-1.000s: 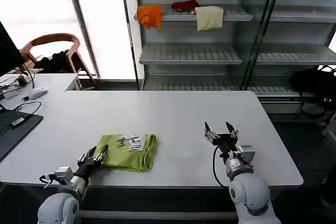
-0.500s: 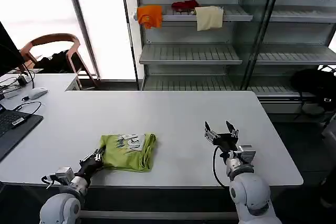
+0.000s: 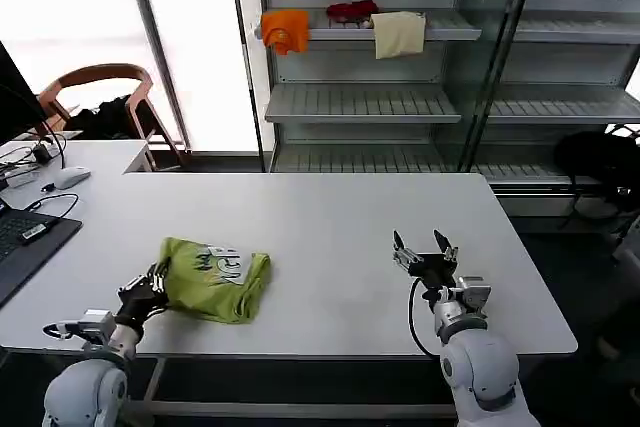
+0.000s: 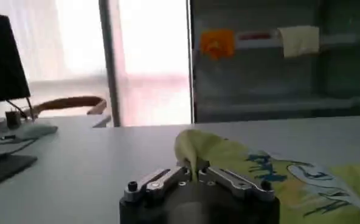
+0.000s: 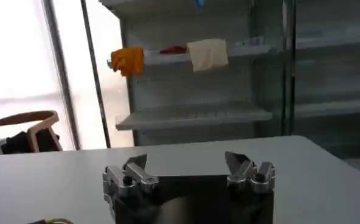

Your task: Fold and organize the clothes.

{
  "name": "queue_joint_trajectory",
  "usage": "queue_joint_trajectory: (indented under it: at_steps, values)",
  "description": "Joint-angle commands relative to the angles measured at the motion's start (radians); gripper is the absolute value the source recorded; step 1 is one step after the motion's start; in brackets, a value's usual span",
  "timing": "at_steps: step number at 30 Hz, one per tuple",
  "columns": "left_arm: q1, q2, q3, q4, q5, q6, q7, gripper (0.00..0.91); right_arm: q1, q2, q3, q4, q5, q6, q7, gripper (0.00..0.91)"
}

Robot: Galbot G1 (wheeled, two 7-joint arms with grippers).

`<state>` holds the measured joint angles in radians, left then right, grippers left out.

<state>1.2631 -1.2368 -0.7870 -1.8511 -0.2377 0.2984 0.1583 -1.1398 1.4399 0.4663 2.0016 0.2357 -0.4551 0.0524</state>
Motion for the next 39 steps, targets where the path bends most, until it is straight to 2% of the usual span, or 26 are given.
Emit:
queue_joint_trajectory:
  at_steps: [1, 8, 10, 13, 15, 18, 20, 24, 26, 28, 34, 39]
  values:
    - [-0.025, 0.273, -0.172, 0.02, 0.14, -0.029, 0.072, 0.01, 0.002, 0.003, 0.002, -0.003, 0.016, -0.001, 0.005, 0.907]
    - [-0.042, 0.505, -0.193, 0.087, 0.141, -0.001, 0.105, 0.01, -0.014, 0.003, 0.01, -0.01, 0.018, 0.015, 0.001, 0.907]
    - [-0.058, 0.585, -0.179, 0.1, 0.141, 0.034, 0.107, 0.01, -0.019, 0.001, 0.012, -0.016, 0.019, 0.022, 0.0, 0.907]
    - [-0.066, 0.651, -0.151, 0.088, 0.159, 0.069, 0.118, 0.01, -0.023, 0.001, 0.014, -0.024, 0.021, 0.029, -0.001, 0.907]
    - [-0.068, 0.647, -0.138, 0.062, 0.196, 0.082, 0.134, 0.01, -0.024, 0.0, 0.017, -0.029, 0.023, 0.032, -0.001, 0.907]
    - [-0.061, 0.583, -0.087, -0.002, 0.273, 0.09, 0.141, 0.01, -0.023, -0.005, 0.023, -0.039, 0.027, 0.035, -0.001, 0.907]
    - [-0.047, 0.508, -0.025, -0.042, 0.353, 0.095, 0.149, 0.01, -0.022, -0.007, 0.026, -0.047, 0.028, 0.037, -0.001, 0.907]
    - [-0.004, 0.297, 0.149, -0.096, 0.5, 0.1, 0.138, 0.02, -0.023, -0.007, 0.028, -0.067, 0.027, 0.042, -0.001, 0.907]
    - [-0.012, 0.154, 0.245, -0.102, 0.565, 0.112, 0.121, 0.02, -0.022, -0.008, 0.025, -0.078, 0.024, 0.043, 0.0, 0.907]
    - [-0.036, 0.081, 0.327, -0.105, 0.565, 0.14, 0.094, 0.02, -0.018, -0.009, 0.024, -0.084, 0.021, 0.042, 0.001, 0.907]
    - [-0.122, -0.025, 0.489, -0.095, 0.472, 0.245, -0.01, 0.02, -0.018, -0.011, 0.029, -0.083, 0.021, 0.04, 0.003, 0.907]
    - [-0.166, -0.071, 0.539, -0.042, 0.439, 0.268, -0.069, 0.02, -0.027, -0.019, 0.038, -0.076, 0.021, 0.04, 0.003, 0.907]
